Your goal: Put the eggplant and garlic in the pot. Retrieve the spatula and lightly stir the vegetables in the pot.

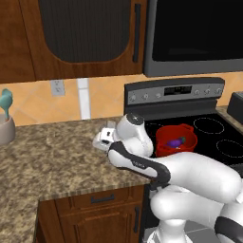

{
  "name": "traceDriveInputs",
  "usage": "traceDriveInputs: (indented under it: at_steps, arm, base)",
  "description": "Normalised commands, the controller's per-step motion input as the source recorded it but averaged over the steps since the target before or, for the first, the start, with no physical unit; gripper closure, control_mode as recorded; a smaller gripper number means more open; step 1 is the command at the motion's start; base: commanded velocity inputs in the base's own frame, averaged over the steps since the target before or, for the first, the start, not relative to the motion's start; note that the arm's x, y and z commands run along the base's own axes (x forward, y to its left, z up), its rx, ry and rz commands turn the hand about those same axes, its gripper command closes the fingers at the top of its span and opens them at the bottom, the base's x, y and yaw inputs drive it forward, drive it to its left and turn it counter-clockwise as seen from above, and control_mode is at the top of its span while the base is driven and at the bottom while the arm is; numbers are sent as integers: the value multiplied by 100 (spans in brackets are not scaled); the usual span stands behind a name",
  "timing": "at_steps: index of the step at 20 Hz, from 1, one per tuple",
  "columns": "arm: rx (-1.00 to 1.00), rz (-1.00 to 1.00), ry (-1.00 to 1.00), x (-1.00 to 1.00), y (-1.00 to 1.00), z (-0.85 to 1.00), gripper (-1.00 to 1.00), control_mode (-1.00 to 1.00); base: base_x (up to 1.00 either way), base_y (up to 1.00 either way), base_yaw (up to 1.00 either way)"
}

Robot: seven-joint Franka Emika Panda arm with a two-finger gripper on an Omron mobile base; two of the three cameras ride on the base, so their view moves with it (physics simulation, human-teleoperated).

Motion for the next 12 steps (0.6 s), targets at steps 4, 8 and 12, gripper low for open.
traceDriveInputs:
  at_steps: [4,8,12]
  arm:
    - [50,-53,14,-52,1,80,100,-100]
    - [57,-57,26,-33,0,76,100,-100]
    - [59,-50,21,-51,-10,75,100,-100]
  base:
    - [0,0,0]
    - [0,0,0]
    - [0,0,0]
